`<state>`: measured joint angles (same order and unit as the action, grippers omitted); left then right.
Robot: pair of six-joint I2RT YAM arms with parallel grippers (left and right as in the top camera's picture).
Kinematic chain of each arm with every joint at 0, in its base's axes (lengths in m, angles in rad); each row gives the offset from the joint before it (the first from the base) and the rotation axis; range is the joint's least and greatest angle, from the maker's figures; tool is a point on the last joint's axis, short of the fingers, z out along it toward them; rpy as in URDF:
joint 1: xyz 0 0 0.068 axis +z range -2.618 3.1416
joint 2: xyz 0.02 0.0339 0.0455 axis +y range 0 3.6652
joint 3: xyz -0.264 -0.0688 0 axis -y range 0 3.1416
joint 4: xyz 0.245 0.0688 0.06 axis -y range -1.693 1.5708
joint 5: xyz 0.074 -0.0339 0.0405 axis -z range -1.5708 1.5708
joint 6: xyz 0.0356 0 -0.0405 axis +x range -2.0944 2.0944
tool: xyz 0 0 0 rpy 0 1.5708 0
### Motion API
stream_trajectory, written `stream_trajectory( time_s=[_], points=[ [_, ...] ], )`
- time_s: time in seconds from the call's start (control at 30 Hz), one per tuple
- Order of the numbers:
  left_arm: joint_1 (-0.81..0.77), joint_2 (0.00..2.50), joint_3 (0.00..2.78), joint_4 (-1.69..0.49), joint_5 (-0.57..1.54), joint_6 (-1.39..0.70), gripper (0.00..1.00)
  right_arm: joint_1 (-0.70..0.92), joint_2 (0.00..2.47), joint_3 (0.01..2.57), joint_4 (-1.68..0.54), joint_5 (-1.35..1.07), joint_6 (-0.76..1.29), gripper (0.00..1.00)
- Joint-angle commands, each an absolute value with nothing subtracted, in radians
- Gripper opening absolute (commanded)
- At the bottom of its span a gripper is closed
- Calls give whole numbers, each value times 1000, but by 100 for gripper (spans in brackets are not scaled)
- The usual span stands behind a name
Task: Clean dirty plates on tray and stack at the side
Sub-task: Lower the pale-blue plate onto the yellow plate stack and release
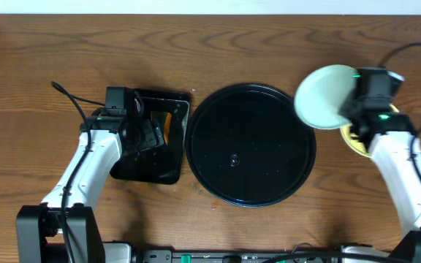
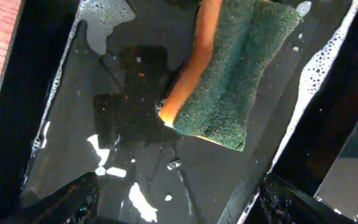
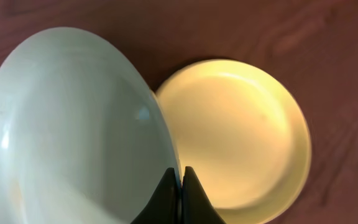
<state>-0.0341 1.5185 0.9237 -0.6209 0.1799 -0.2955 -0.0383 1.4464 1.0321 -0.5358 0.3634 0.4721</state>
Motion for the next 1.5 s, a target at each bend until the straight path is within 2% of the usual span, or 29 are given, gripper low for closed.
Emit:
stream_trajectory(
  time_s=[0.0,0.23,0.6,0.73,1.03,1.1,1.13,1.33,1.47],
  points=[
    [-34,1511,920,-620,170,-305,84,-170,1434,1034,-540,242,500,1],
    [-34,1511,920,-621,170,-305,84,-348,1488,1034,-567,220,487,1],
    [-34,1511,920,-620,170,-305,84,-451,1530,1034,-558,212,470,4],
    [-34,1511,920,-621,170,-305,84,-451,1531,1034,-558,187,469,20],
    [-35,1511,920,-620,170,-305,84,-445,1531,1034,-593,-51,332,25],
    [-34,1511,920,-619,170,-299,85,-430,1531,1034,-604,-136,274,29],
    [-35,1511,920,-616,170,-288,91,-419,1531,1034,-607,-175,240,31],
    [-38,1485,953,-612,147,-229,92,-241,1531,1034,-617,-214,93,43],
    [-75,1447,986,-613,69,-160,92,-102,1531,1034,-575,-214,26,63]
  ],
)
